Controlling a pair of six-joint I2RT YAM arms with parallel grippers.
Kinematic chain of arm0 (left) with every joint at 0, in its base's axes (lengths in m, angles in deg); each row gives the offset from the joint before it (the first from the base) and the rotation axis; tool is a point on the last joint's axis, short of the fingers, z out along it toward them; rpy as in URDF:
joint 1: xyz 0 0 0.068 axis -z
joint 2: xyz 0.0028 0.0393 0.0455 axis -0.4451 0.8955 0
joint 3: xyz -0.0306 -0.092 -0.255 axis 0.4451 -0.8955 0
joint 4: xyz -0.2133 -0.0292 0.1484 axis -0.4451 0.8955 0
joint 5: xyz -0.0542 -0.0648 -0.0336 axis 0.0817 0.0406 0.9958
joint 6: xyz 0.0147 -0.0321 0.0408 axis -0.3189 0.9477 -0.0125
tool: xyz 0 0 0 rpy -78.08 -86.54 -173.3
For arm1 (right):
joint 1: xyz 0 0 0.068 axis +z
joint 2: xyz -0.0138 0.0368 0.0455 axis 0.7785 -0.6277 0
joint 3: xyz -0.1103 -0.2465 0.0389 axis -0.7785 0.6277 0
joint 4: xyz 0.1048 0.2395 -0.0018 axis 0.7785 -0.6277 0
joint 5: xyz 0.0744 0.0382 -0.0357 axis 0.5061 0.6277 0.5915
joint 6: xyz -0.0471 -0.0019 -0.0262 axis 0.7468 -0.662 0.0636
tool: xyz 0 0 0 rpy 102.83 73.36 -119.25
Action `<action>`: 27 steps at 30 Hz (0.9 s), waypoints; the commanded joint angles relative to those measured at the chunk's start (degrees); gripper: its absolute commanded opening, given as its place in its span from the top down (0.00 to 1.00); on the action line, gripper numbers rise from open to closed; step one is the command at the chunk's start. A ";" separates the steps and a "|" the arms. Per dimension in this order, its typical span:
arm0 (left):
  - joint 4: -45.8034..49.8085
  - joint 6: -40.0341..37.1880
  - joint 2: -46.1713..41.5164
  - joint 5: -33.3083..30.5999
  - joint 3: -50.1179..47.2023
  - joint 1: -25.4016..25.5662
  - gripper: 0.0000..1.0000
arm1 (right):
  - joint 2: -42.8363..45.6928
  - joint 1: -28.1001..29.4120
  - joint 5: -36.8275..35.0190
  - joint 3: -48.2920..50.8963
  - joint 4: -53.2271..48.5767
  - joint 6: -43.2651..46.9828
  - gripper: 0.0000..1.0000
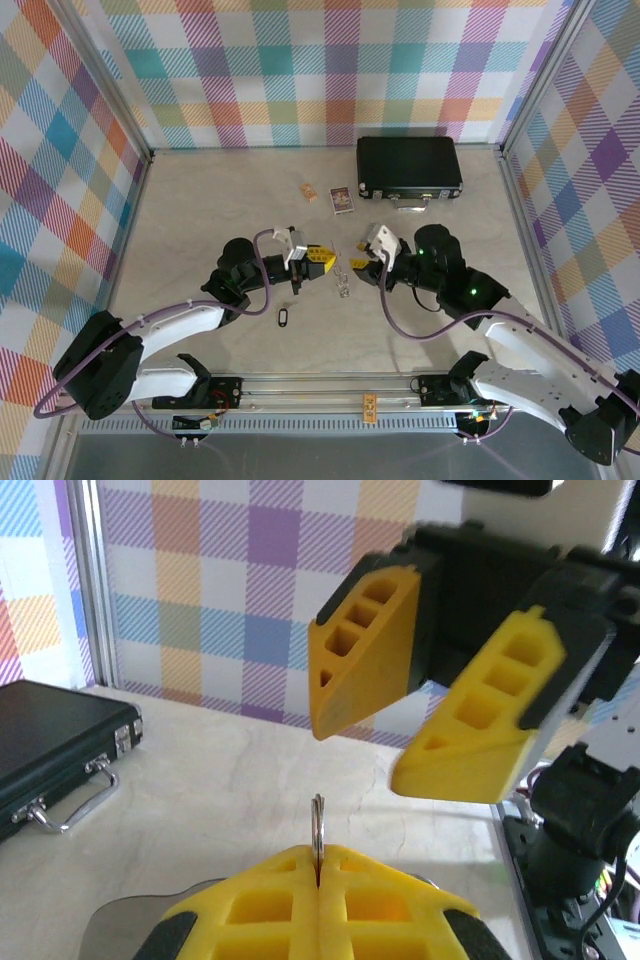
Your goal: Put the keys on the keyring
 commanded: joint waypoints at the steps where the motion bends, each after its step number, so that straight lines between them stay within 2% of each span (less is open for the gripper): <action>1: -16.06 8.64 0.90 -0.83 -1.07 0.32 1.00 | 1.06 -2.67 4.59 3.98 14.43 -14.14 0.63; 6: -24.63 14.76 2.56 -0.68 -0.91 0.32 1.00 | 0.15 -6.04 13.45 7.97 27.13 -21.91 0.63; 14: -25.13 17.39 3.89 0.73 1.11 0.26 1.00 | -4.25 -8.50 23.79 8.16 37.62 -27.59 0.67; 27: -22.47 17.64 4.25 2.91 2.27 0.32 1.00 | -6.36 -8.51 31.33 3.60 29.86 -22.42 0.74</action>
